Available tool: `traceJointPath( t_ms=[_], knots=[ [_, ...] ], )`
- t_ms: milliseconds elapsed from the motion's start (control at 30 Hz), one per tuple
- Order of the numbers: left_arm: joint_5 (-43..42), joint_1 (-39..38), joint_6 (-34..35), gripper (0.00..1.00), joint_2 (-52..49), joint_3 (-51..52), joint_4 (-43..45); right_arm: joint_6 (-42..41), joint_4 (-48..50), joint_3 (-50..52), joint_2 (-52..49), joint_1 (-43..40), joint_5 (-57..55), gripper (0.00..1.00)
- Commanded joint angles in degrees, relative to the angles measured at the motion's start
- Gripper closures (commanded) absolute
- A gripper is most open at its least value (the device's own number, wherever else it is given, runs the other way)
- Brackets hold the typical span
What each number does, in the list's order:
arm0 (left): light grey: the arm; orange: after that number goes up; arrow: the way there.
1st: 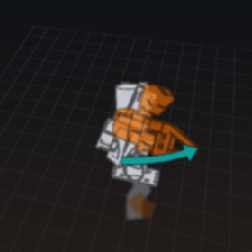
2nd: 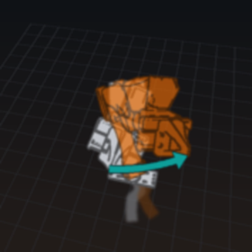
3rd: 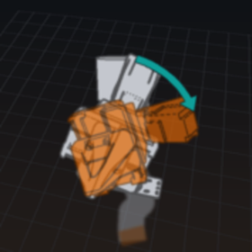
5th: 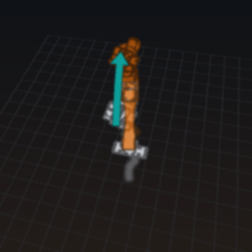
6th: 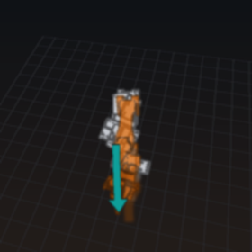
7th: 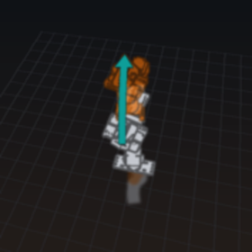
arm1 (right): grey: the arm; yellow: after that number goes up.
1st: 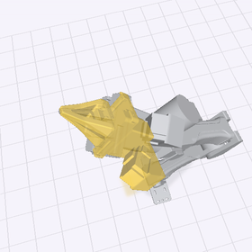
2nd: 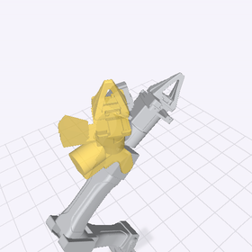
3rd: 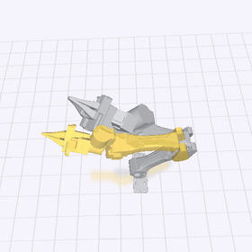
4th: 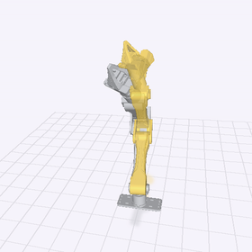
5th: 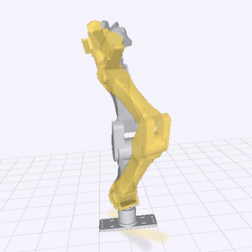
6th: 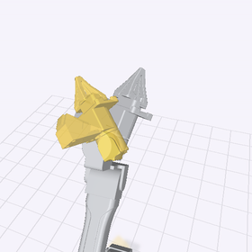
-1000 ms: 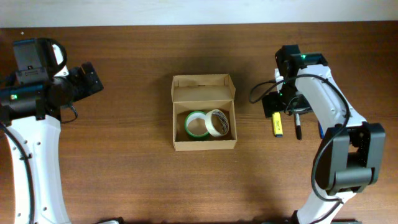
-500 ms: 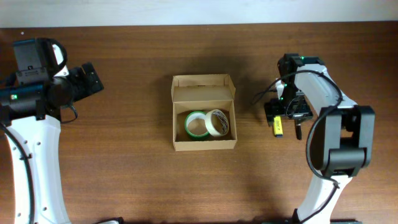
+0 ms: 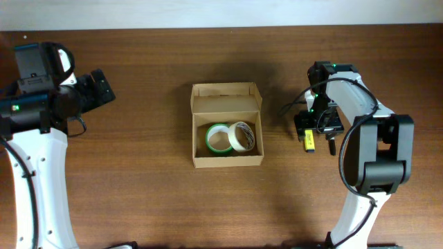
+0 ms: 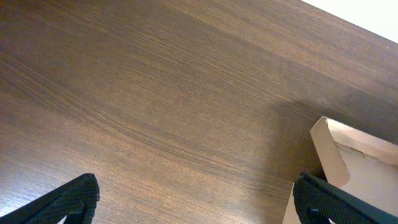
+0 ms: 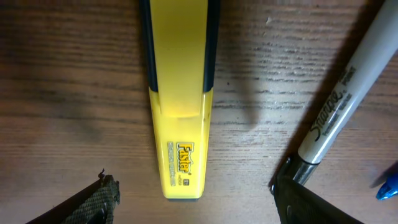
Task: Pack container
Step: 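Lower right gripper onto yellow highlighter and close to grasp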
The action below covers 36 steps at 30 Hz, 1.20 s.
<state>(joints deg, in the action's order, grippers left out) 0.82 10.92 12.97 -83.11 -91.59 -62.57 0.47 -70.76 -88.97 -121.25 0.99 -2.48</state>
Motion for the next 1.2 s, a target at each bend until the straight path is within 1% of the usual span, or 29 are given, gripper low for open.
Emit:
traceJointPath(
  t_ms=[0,300,500,600,667,833,967,1033,1133,1167],
  knots=[
    [-0.44,0.28,-1.09,0.01,0.13,0.00,-0.02,0.13,0.76,1.05,-1.07,0.11,0.59,0.20],
    [-0.44,0.28,-1.09,0.01,0.13,0.00,-0.02,0.13,3.96,6.29,-1.07,0.11,0.79,0.20],
    [-0.44,0.28,-1.07,0.01,0.13,0.00,-0.02,0.13,4.09,6.71,-1.07,0.11,1.44,0.22],
    [-0.44,0.28,-1.09,0.01,0.13,0.00,-0.04,0.13,4.20,6.71,-1.07,0.11,1.44,0.31],
    [-0.46,0.28,-1.09,0.01,0.13,0.00,-0.04,0.13,4.20,6.69,-1.07,0.11,1.42,0.48],
    [-0.46,0.26,-1.09,0.01,0.13,0.00,-0.02,0.13,4.20,6.69,-1.07,0.11,1.42,0.73],
    [-0.46,0.26,-1.07,0.01,0.13,0.00,0.00,0.13,4.17,6.69,-1.07,0.11,1.42,0.79],
    [-0.44,0.26,-1.09,0.01,0.13,0.00,0.00,0.13,4.17,6.69,-1.07,0.11,1.42,0.85],
    [-0.44,0.26,-1.09,0.01,0.13,0.00,0.00,0.13,4.13,6.69,-1.05,0.11,1.42,0.90],
    [-0.44,0.26,-1.09,0.01,0.13,0.00,0.00,0.11,4.04,6.67,-1.05,0.11,1.42,0.94]
  ],
)
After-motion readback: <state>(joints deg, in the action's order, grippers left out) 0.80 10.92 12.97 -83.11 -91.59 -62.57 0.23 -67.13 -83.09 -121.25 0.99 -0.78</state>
